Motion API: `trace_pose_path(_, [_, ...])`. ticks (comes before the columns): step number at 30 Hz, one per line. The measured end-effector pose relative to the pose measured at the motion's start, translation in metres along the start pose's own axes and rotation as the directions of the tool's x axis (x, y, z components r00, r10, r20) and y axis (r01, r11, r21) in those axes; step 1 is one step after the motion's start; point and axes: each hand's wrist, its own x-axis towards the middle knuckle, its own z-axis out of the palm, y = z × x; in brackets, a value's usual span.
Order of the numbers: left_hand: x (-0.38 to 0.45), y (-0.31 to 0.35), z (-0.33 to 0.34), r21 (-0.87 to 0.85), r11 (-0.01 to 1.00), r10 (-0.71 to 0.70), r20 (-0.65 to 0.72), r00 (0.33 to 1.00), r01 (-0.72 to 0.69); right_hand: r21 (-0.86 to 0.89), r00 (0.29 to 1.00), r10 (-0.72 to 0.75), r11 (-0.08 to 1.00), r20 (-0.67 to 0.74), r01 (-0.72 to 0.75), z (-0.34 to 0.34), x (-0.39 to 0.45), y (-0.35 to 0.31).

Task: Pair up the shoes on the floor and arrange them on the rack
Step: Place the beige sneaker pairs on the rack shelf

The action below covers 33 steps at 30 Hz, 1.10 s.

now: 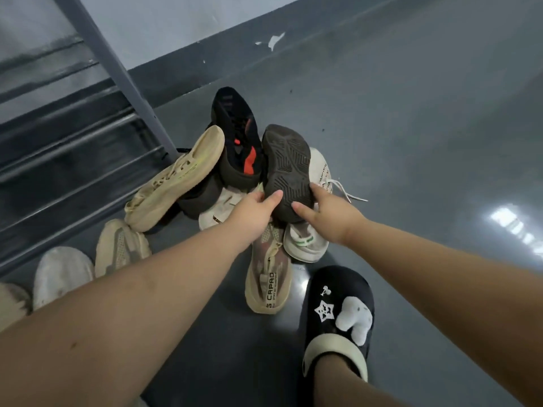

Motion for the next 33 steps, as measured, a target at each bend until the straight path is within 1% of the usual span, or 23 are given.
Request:
trace_pose_path(2, [-0.004,0.001,0.006,-0.107,0.994,-0.003,0.002,1.0,0.003,0.095,1.0,0.012,0.995,-0.026,-0.01,0.0,-0.002,-0.002])
trace_pose_path(4, [-0.01,0.004,0.008,-0.197,0.98,-0.016,0.031,0.999,0.022,0.203,0.998,0.023,0.979,-0.064,-0.009,-0.001,-0.006,-0.003])
trace_pose_path(6, [-0.02,0.009,0.007,-0.243,0.969,-0.021,0.064,0.998,0.036,0.269,0.995,0.033,0.963,-0.091,-0.007,-0.004,-0.014,-0.006])
trace_pose_path(9, [-0.041,0.015,0.004,-0.295,0.955,-0.008,0.087,0.996,0.033,0.322,0.992,0.041,0.947,-0.12,0.0,-0.012,-0.035,-0.016])
trace_pose_path(13, [-0.085,0.023,-0.008,-0.394,0.919,0.026,0.09,0.996,0.012,0.32,0.988,0.02,0.947,-0.154,0.031,-0.03,-0.074,-0.042])
trace_pose_path(18, [-0.16,0.034,-0.055,-0.451,0.89,0.094,0.034,0.995,-0.069,0.279,0.998,-0.054,0.958,-0.044,0.064,-0.059,-0.136,-0.106])
trace_pose_path(22, [-0.239,0.034,-0.107,-0.442,0.885,0.167,0.015,0.986,-0.143,0.312,0.992,-0.067,0.95,0.108,0.03,-0.069,-0.191,-0.157])
trace_pose_path(25, [-0.296,0.022,-0.143,-0.356,0.912,0.211,-0.022,0.977,-0.205,0.329,0.975,-0.056,0.944,0.214,-0.018,-0.058,-0.23,-0.194])
trace_pose_path(28, [-0.342,0.005,-0.171,-0.252,0.929,0.256,-0.086,0.963,-0.27,0.392,0.957,-0.049,0.917,0.286,-0.07,-0.034,-0.264,-0.225])
trace_pose_path(31, [-0.377,-0.016,-0.191,-0.261,0.905,0.303,-0.154,0.941,-0.334,0.46,0.945,-0.095,0.886,0.314,-0.063,-0.007,-0.287,-0.246])
trace_pose_path(33, [-0.392,-0.034,-0.195,-0.285,0.895,0.291,-0.211,0.933,-0.344,0.489,0.947,-0.109,0.87,0.302,-0.056,0.011,-0.297,-0.254])
